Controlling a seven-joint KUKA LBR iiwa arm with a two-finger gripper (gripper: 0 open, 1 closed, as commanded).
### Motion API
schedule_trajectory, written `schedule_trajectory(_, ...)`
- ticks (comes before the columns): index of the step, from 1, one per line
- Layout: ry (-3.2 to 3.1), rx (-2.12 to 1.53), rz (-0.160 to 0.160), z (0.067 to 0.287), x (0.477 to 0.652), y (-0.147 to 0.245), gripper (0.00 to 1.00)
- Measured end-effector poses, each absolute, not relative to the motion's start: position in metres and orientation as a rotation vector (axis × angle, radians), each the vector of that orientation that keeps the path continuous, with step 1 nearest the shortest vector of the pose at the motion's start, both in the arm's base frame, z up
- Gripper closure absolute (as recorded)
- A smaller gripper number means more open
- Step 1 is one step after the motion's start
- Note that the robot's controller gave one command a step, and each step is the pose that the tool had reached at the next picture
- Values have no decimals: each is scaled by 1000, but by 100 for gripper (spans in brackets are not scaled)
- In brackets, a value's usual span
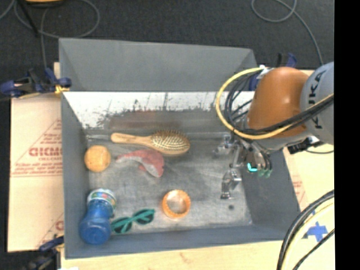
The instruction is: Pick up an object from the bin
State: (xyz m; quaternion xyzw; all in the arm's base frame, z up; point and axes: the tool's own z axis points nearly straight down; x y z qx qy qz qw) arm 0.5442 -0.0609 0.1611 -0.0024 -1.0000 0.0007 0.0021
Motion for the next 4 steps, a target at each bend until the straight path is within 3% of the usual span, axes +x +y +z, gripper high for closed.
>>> schedule_trajectory(1,-3145,-5,4,165,546,-61,0)
schedule_trajectory(2,-3146,-108,-2,72,511,3,100)
schedule_trajectory(3,-3146,-107,-2,72,511,3,100)
schedule_trajectory(4,-3142,-84,3,125,478,-14,100)
